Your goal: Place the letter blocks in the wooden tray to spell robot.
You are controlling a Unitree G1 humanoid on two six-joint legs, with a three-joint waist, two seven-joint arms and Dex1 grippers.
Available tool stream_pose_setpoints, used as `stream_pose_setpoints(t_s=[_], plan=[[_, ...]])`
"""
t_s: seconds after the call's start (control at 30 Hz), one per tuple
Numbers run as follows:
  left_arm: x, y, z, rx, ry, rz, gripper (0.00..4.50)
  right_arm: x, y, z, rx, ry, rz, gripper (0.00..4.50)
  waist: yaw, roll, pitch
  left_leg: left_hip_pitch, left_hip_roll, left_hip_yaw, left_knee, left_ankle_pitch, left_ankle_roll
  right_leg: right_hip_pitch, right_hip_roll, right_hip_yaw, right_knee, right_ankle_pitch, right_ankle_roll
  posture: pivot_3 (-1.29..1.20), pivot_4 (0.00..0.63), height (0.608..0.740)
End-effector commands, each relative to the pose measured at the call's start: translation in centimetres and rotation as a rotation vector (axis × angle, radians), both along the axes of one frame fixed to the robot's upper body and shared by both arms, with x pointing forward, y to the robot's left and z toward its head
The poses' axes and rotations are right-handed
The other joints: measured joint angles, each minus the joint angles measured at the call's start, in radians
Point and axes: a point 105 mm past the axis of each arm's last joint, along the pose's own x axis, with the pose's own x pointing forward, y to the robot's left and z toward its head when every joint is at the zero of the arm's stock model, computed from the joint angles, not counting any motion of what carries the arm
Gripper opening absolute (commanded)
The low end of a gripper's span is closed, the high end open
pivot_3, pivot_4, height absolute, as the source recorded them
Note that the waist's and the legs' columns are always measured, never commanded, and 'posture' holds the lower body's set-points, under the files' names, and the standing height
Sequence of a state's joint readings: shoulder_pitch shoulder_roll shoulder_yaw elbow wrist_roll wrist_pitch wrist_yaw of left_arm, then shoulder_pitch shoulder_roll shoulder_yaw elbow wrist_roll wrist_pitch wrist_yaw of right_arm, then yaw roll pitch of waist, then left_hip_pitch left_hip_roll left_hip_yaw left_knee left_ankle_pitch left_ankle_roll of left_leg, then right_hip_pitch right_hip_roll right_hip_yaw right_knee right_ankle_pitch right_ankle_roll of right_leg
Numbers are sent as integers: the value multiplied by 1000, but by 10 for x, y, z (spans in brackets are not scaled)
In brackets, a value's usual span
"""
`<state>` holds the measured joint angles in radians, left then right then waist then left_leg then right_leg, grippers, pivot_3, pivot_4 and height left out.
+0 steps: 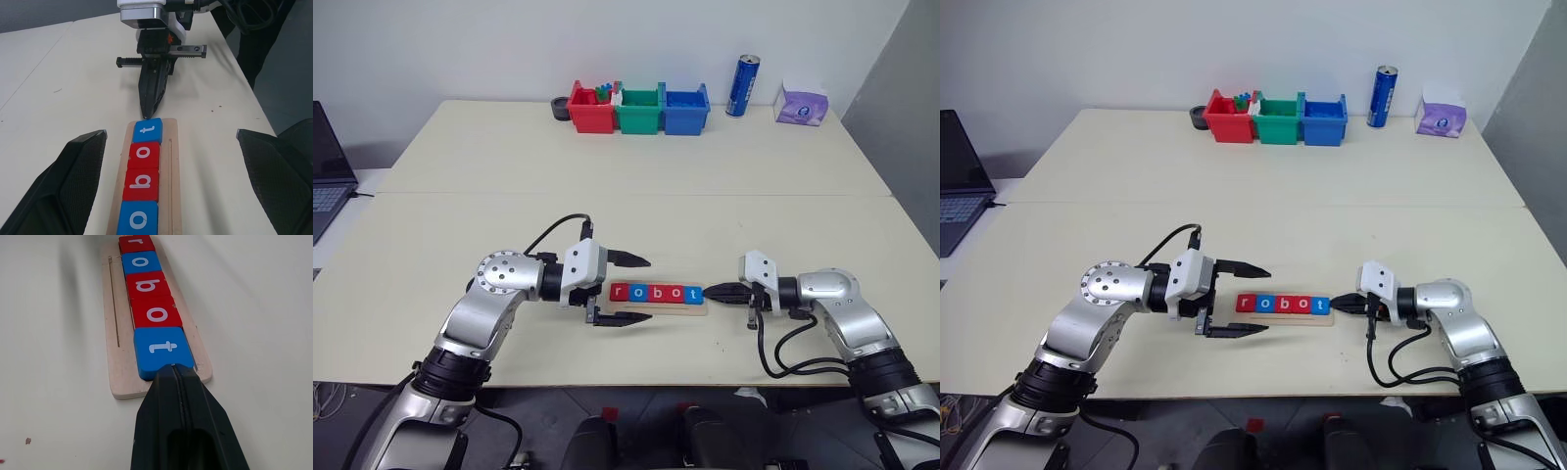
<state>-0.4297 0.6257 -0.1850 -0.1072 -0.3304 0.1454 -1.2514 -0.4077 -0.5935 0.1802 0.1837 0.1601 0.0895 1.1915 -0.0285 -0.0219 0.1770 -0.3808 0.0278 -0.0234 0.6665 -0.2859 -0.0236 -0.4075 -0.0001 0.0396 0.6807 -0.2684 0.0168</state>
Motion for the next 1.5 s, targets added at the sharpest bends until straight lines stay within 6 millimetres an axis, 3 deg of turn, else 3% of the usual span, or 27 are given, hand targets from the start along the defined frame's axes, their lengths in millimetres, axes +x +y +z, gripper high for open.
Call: stream_pose_setpoints(t_s=[0.03,0.57,0.87,1.5], plan=[[2,-1,11,-7,-47,-5,4500,3,5,10,17,-34,12,5,0,0,0,0,0,0,0,0,0,0,0,0,0,0,0,0,150,740],[1,-2,11,-5,-49,-10,4500,-7,-3,23,35,-25,30,5,0,0,0,0,0,0,0,0,0,0,0,0,0,0,0,0,150,740],[-3,1,6,19,-18,-27,4500,-28,22,17,60,28,101,5,0,0,0,0,0,0,0,0,0,0,0,0,0,0,0,0,150,740],[-3,1,6,14,-26,-21,4500,-16,28,5,35,-2,60,5,0,0,0,0,0,0,0,0,0,0,0,0,0,0,0,0,150,740]])
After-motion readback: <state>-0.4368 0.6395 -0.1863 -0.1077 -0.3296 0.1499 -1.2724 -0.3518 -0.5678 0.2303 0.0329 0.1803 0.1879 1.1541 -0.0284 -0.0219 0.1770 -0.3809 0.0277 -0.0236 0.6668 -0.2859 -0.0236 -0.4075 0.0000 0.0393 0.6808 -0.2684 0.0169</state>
